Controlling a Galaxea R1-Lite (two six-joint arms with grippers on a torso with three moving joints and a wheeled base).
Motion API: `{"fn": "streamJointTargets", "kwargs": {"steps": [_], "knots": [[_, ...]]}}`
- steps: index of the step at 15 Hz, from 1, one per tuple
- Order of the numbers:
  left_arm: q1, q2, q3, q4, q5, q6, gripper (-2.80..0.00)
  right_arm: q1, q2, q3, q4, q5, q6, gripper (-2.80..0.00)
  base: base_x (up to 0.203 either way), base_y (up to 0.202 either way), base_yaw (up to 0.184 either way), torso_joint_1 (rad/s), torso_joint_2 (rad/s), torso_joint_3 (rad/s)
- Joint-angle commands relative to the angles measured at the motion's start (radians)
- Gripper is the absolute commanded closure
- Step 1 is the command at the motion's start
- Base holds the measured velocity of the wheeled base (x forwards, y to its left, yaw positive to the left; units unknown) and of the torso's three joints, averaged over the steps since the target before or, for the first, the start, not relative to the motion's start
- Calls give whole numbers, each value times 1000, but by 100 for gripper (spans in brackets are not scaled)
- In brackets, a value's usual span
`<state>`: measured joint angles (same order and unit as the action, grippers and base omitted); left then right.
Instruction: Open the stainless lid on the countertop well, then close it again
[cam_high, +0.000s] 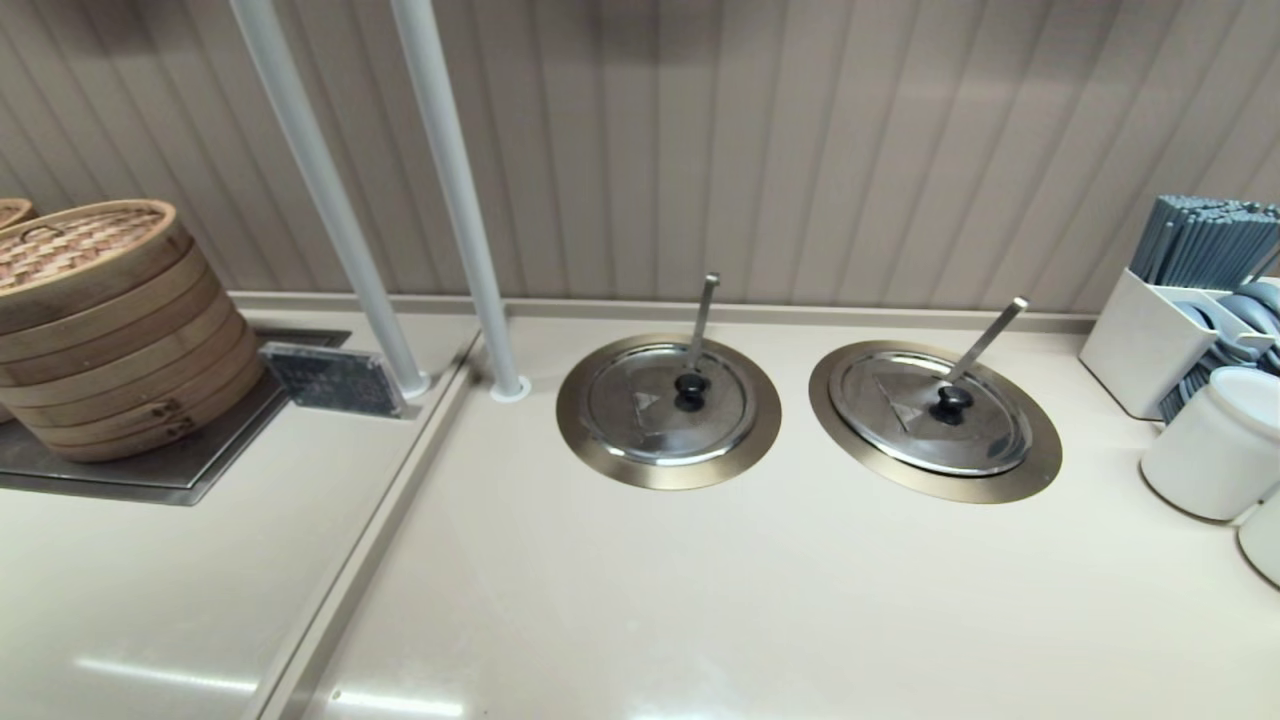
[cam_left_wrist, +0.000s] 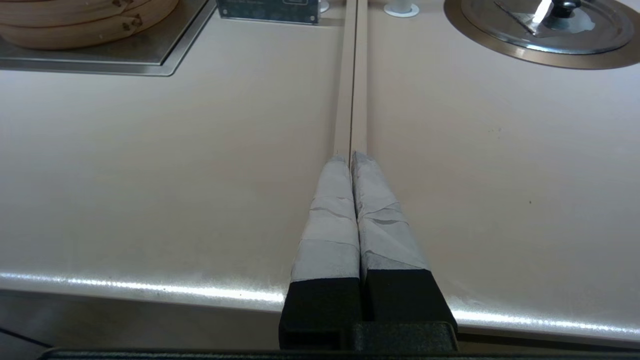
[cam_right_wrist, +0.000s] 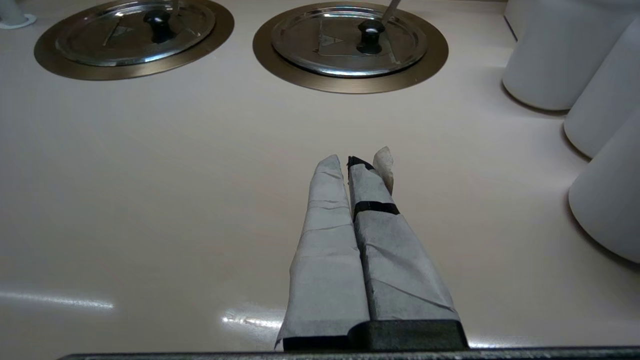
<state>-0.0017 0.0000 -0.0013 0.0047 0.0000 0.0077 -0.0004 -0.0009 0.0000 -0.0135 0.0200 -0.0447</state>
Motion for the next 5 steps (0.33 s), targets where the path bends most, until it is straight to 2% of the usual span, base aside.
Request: {"fn": "streamJointTargets", "kwargs": {"steps": [1,5], "knots": [[0,0,0,0,0,0,0,-1,2,0,4,4,-30,0,0,0,0,0,0,0],[0,0,1,0,0,0,0,-1,2,0,3,2,-5,0,0,0,0,0,0,0]]}}
